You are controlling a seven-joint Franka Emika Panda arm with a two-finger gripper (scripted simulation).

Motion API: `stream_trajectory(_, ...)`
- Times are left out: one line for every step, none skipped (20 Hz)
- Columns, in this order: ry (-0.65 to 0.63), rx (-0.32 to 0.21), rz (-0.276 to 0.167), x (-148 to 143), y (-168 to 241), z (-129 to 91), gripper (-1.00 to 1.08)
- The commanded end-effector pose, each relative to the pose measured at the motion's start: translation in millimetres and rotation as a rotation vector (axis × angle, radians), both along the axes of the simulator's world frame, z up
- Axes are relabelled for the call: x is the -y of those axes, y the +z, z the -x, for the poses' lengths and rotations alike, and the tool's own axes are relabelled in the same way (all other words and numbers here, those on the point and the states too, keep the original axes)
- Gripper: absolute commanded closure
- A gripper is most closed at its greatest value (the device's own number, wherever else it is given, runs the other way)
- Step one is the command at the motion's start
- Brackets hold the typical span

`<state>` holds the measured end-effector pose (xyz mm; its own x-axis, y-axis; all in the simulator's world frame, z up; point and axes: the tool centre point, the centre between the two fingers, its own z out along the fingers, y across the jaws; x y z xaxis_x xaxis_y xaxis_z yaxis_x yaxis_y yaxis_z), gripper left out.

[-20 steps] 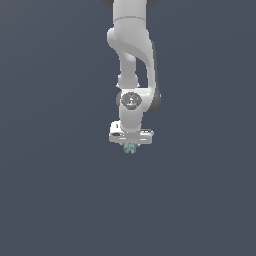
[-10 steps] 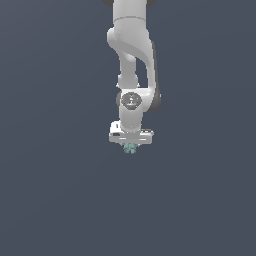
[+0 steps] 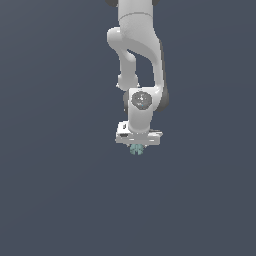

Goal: Pick up the object and move it to a goal position.

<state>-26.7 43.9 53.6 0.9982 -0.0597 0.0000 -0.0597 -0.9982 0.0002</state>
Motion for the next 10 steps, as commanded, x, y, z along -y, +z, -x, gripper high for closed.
stream_trajectory(0.001, 0.001, 0.000, -18, 7, -7, 1.08)
stream_trajectory(0.001, 0.001, 0.000, -26, 11, -10, 1.08)
stream_trajectory(0.001, 0.001, 0.000, -35, 14, -14, 1.08)
stream_trajectory(0.001, 0.001, 0.000, -43, 17, -17, 1.08)
stream_trajectory(0.001, 0.001, 0.000, -52, 21, -21, 1.08)
stream_trajectory(0.001, 0.001, 0.000, -61, 25, -24, 1.08)
stream_trajectory(0.001, 0.001, 0.000, -70, 28, -28, 1.08)
stream_trajectory(0.001, 0.000, 0.000, -79, 32, -32, 1.08)
stream_trajectory(0.001, 0.000, 0.000, -88, 36, -36, 1.08)
stream_trajectory(0.001, 0.000, 0.000, -98, 39, -40, 1.08)
